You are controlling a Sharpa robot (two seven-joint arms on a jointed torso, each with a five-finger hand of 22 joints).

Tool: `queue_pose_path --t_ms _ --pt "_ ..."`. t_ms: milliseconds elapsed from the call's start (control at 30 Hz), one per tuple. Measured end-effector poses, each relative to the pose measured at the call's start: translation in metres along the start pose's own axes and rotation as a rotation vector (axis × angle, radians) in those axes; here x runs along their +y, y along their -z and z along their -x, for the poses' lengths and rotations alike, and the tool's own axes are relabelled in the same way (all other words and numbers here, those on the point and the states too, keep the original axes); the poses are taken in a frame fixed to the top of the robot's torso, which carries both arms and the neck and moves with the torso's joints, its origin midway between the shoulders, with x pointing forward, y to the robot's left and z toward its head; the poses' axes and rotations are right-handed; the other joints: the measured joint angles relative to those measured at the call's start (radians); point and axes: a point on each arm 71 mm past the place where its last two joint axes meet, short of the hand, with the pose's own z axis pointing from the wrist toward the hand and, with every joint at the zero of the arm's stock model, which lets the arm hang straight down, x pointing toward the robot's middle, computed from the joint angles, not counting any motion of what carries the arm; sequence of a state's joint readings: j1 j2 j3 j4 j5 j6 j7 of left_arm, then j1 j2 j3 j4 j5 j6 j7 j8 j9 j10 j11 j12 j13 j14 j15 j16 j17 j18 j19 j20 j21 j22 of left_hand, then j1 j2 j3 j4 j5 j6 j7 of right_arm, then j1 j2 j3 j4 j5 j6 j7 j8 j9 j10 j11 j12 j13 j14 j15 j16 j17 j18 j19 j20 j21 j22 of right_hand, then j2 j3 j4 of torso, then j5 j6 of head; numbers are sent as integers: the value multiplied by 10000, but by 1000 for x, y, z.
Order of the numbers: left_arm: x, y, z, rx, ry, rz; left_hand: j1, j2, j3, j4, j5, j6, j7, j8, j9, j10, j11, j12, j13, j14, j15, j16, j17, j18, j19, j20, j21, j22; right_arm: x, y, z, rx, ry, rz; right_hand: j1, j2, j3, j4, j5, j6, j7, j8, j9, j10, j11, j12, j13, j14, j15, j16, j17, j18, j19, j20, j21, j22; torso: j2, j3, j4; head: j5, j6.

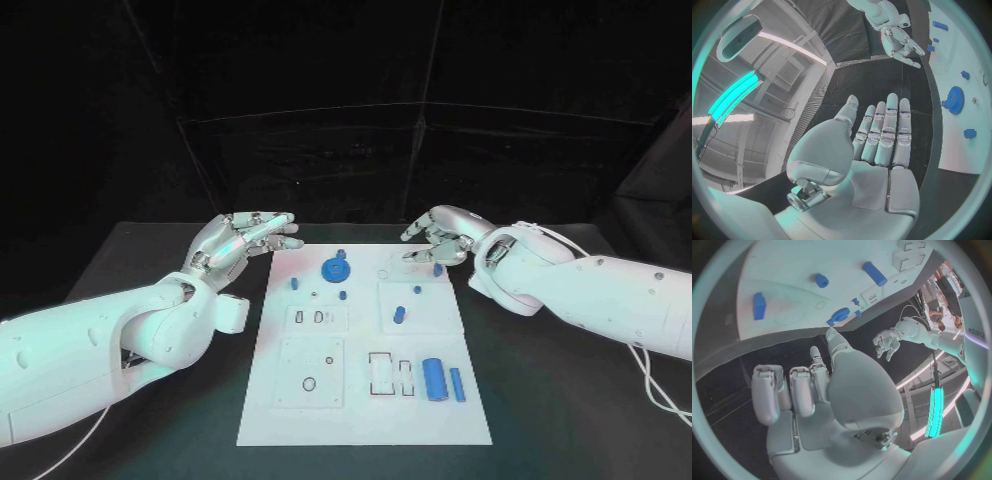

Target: Assemble the parts on the task board

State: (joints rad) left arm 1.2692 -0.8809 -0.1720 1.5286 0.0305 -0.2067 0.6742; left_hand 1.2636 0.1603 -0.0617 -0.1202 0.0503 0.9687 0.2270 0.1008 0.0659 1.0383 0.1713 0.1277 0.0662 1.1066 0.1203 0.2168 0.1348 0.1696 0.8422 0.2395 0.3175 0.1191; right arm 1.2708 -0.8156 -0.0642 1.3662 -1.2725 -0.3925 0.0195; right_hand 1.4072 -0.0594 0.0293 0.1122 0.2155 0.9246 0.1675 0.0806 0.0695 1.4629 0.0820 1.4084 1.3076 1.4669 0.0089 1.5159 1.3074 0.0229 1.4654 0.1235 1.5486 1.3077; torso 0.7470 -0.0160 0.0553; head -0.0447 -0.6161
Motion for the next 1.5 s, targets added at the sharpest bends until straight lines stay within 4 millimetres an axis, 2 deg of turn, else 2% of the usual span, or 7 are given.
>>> queue_pose_path --t_ms 133,200,300,400,567,1033,1500 --pt "1 -1 0 32 15 5 -34 34 0 0 0 1 -1 0 0 36 -36 0 0 34 32 0 2 0 3 -3 0 -10 -24 8 10 -142 -489 -240 153 -72 -84 -189 0 -72 -23 -92 -29 0 0 -66 0 0 0 0 0 0 0 0 0 0 1 21 -26 -73 19" --pt "1 -2 0 44 20 6 -34 34 0 0 0 1 -2 0 0 36 -36 -17 0 34 32 0 2 0 3 -3 0 -10 -34 10 14 -196 -676 -334 179 -99 -56 -239 0 -159 26 -112 -29 0 0 -67 0 0 0 0 0 0 0 0 0 0 1 28 -26 -115 24" --pt "1 -3 0 53 19 7 -33 33 0 0 0 1 -1 0 0 35 -36 -42 0 34 32 0 2 0 3 -3 0 -9 -43 11 17 -222 -863 -433 179 -98 -83 -267 0 -176 7 -112 -29 1 0 -67 0 0 0 0 0 0 0 0 0 0 7 37 -26 -152 28" --pt "2 -3 0 48 10 10 -33 33 0 0 0 1 -2 0 0 35 -35 -42 0 34 33 0 1 -1 3 -3 0 -9 -52 13 15 -156 -1026 -553 179 -99 -83 -267 0 -211 43 -112 -29 0 1 -109 1 0 0 0 -1 1 0 0 0 0 12 39 -26 -175 11" --pt "2 -4 1 50 6 16 -33 33 0 1 0 1 -2 0 0 35 -35 -42 0 33 33 0 3 0 3 -3 0 -8 -64 18 4 141 -1253 -754 179 -99 -111 -295 0 -211 43 -112 -28 1 1 -109 0 0 0 0 -1 0 0 0 0 -1 12 22 -14 -209 -27" --pt "3 -4 4 -2 -29 32 -33 33 0 1 0 0 -2 1 0 35 -35 -42 0 33 33 0 8 0 3 -3 1 -7 -74 24 -6 510 -1417 -846 218 -59 -110 -294 0 -211 43 -112 -28 -21 22 -109 1 0 0 0 -1 0 0 0 0 -2 5 -2 -7 -196 -60" --pt "4 -4 5 -18 -40 48 -33 33 0 1 0 -1 -3 1 0 34 -35 -42 0 32 33 1 7 0 2 -2 1 -17 -76 26 -10 695 -1491 -826 218 -59 -110 -294 0 -211 43 -112 -27 -36 38 -109 1 0 0 0 1 0 0 0 0 -2 1 -3 0 -196 -94"
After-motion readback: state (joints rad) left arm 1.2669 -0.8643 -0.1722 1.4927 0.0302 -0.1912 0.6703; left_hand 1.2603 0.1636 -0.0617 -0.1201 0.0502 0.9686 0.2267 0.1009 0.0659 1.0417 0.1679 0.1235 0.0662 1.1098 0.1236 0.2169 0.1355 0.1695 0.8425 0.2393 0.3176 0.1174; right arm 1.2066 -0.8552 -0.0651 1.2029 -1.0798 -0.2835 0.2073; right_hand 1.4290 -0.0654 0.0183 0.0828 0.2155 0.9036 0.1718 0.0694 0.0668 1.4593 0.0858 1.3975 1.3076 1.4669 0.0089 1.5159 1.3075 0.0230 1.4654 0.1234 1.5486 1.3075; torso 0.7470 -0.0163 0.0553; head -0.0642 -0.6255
